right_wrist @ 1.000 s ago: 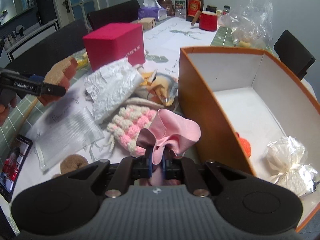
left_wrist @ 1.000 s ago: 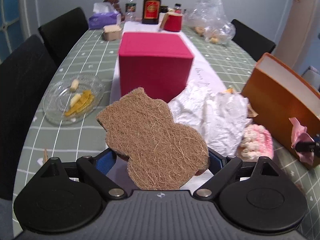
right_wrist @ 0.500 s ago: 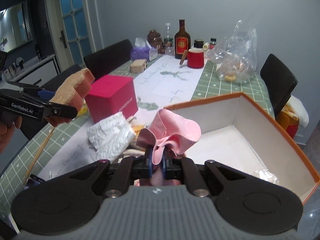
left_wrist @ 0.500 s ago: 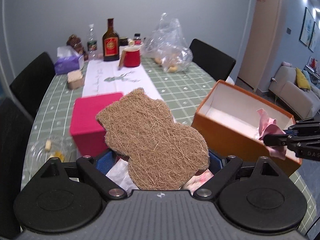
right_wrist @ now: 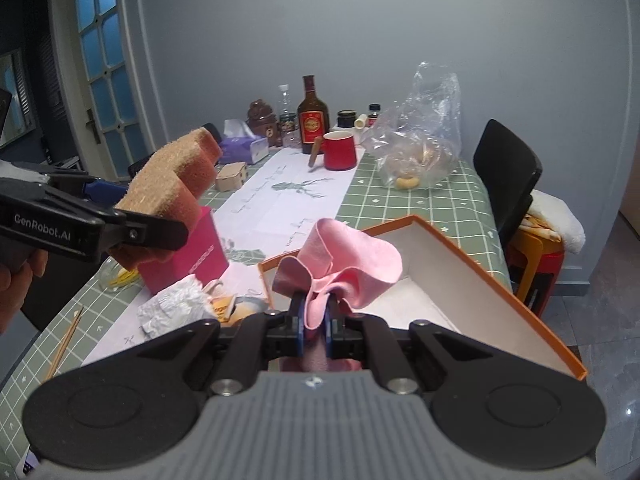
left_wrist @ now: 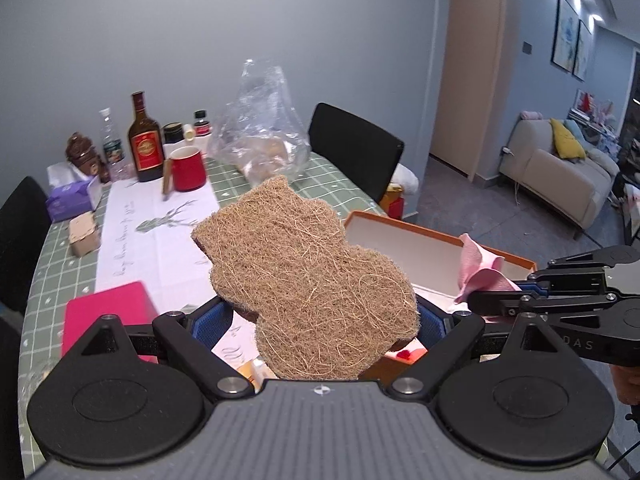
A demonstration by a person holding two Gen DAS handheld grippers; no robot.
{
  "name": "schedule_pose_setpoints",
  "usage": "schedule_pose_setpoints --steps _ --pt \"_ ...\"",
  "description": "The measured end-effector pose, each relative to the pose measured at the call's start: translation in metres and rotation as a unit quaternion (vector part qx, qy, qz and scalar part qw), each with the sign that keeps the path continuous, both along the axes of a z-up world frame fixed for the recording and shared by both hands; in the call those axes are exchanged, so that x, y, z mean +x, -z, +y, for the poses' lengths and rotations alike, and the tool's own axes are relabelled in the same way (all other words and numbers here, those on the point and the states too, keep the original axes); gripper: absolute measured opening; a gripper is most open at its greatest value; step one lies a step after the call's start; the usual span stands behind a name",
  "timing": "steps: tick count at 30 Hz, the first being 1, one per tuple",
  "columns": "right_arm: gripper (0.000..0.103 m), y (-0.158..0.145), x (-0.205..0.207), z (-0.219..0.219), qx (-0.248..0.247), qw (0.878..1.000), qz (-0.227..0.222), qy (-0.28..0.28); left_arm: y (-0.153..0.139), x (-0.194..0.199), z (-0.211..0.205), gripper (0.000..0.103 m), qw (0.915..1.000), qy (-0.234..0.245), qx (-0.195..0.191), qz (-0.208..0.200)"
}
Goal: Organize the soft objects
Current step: 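Carry the pink cloth and coir sponge over the orange box with both grippers, then open both grippers to drop the sponge and pink cloth into the box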
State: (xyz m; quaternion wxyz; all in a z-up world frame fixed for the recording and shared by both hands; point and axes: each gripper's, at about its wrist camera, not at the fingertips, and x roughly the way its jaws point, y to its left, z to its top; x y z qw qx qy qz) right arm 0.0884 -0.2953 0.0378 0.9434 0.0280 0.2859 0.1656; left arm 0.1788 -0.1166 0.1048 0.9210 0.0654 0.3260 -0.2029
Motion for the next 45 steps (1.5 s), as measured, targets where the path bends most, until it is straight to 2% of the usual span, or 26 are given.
schedule_pose_setpoints --steps 6,13,18,26,32,37,45 --pt "0.007 0.005 0.011 -0.026 0.008 0.999 0.007 0.035 0.009 0.006 -0.04 0.103 0.9988 0.04 0.029 -0.002" --pt "0.007 0.024 0.023 -0.051 0.01 0.997 0.034 0.065 0.035 0.011 -0.087 0.103 0.9949 0.083 0.057 0.011" --pt "0.006 0.046 0.028 -0.056 0.002 0.996 0.068 0.057 0.065 0.014 -0.115 0.103 0.9867 0.123 0.102 0.027" --pt "0.007 0.078 0.031 -0.06 -0.03 0.991 0.122 0.033 0.094 0.021 -0.133 0.103 0.9757 0.148 0.156 0.042" --pt "0.007 0.087 0.032 -0.059 -0.042 0.989 0.137 0.027 0.106 0.027 -0.144 0.103 0.9647 0.167 0.198 0.047" --pt "0.007 0.093 0.036 -0.06 -0.045 0.987 0.152 0.02 0.117 0.036 -0.147 0.103 0.9595 0.172 0.211 0.072" --pt "0.009 0.1 0.042 -0.051 -0.066 0.983 0.17 -0.002 0.13 0.038 -0.154 0.103 0.9406 0.203 0.257 0.09"
